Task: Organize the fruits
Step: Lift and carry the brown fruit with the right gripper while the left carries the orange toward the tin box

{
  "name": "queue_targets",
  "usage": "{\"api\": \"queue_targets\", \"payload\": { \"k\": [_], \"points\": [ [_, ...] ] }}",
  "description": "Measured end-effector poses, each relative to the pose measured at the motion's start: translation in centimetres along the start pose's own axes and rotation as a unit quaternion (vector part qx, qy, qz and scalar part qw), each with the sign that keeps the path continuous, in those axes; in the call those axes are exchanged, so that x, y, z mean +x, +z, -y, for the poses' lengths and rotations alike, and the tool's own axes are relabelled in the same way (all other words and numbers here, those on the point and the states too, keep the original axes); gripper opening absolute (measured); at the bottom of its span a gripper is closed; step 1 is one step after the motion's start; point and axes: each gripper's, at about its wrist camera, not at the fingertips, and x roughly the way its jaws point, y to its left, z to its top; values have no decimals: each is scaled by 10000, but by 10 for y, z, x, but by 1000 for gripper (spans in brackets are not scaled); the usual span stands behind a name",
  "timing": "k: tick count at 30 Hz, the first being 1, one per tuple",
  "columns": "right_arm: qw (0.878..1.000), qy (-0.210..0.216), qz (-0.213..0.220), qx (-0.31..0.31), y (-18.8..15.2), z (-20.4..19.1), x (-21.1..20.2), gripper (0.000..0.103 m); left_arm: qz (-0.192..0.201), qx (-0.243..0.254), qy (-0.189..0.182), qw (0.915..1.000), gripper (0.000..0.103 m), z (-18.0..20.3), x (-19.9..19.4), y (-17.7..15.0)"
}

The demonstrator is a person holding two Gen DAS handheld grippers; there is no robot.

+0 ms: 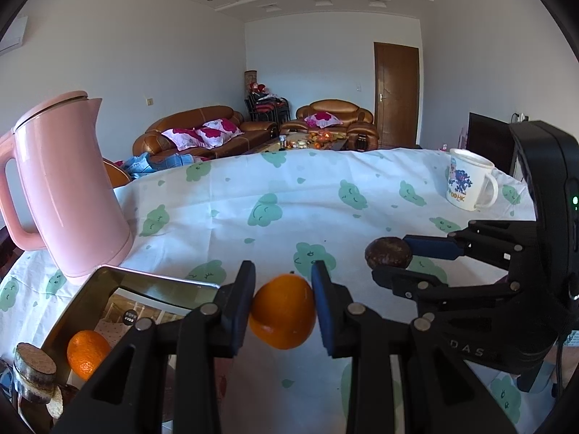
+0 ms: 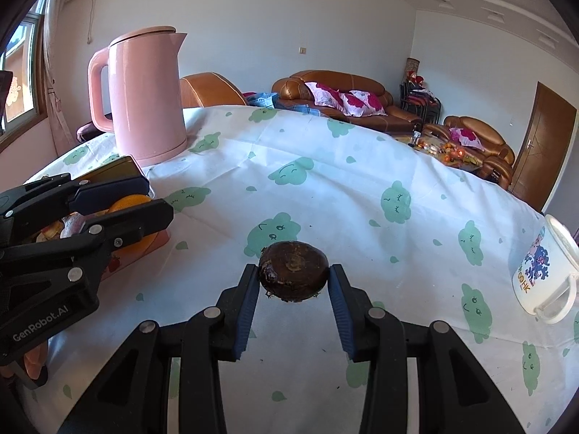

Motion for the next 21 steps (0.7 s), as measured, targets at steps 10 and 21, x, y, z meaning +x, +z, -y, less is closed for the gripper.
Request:
{"api": "queue_targets", "payload": {
  "k": [10, 21],
  "points": [
    [9991, -78, 425, -50, 0, -1, -16, 41, 198, 25, 68, 9998, 33, 1, -7, 0],
    [9968, -153, 780, -37, -2, -2, -30, 41, 367, 41, 117, 9993, 33, 2, -14, -2]
  ]
}}
